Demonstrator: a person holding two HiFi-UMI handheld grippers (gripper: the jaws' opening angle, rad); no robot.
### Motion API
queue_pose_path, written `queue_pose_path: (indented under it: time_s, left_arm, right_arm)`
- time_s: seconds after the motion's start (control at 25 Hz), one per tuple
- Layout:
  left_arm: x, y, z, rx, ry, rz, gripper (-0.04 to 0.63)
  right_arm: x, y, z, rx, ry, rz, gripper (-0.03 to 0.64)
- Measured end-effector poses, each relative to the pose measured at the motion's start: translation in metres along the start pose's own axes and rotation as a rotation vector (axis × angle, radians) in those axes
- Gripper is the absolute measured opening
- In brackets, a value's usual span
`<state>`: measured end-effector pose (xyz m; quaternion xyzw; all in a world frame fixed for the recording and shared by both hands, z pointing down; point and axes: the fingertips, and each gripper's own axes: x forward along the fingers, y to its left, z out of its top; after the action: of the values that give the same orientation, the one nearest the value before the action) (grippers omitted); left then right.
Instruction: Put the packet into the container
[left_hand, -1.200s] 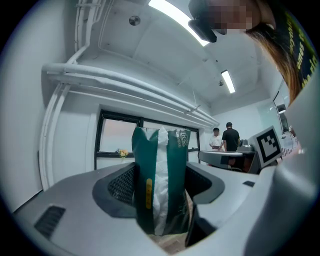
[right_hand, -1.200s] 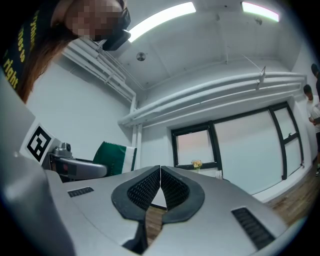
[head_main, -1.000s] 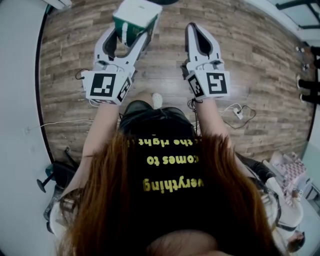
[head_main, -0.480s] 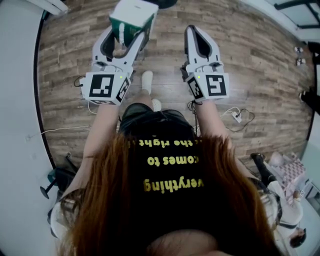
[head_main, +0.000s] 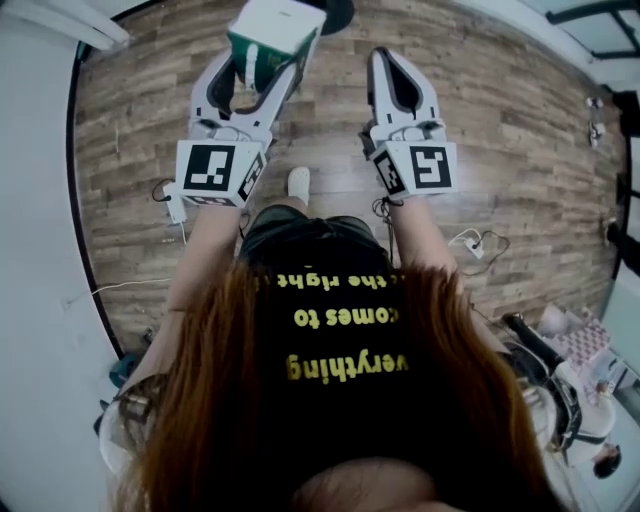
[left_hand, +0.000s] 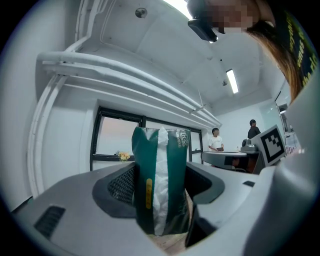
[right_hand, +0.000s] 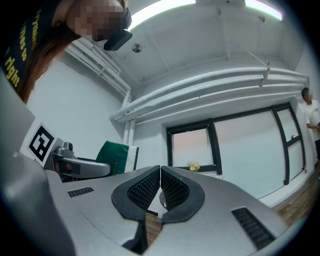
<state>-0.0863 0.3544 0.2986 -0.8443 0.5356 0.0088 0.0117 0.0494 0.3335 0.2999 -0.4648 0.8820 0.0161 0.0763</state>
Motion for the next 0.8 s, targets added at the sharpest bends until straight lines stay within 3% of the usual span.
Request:
queue_pose_path:
  time_s: [0.4,0.8]
  left_arm:
    - [0.066,0.059,-0.001,0.005,-0.003,-0.031,0.281]
    - [0.141,0.096,-0.01,-0.018,0.009,0.016,0.281]
  right_arm:
    - [0.08,-0.022,-0.008,-0.003,-0.004,-0.033,0.017]
    - [0.148,-0.071,-0.028,0.006,0.026,-0.002,0.017]
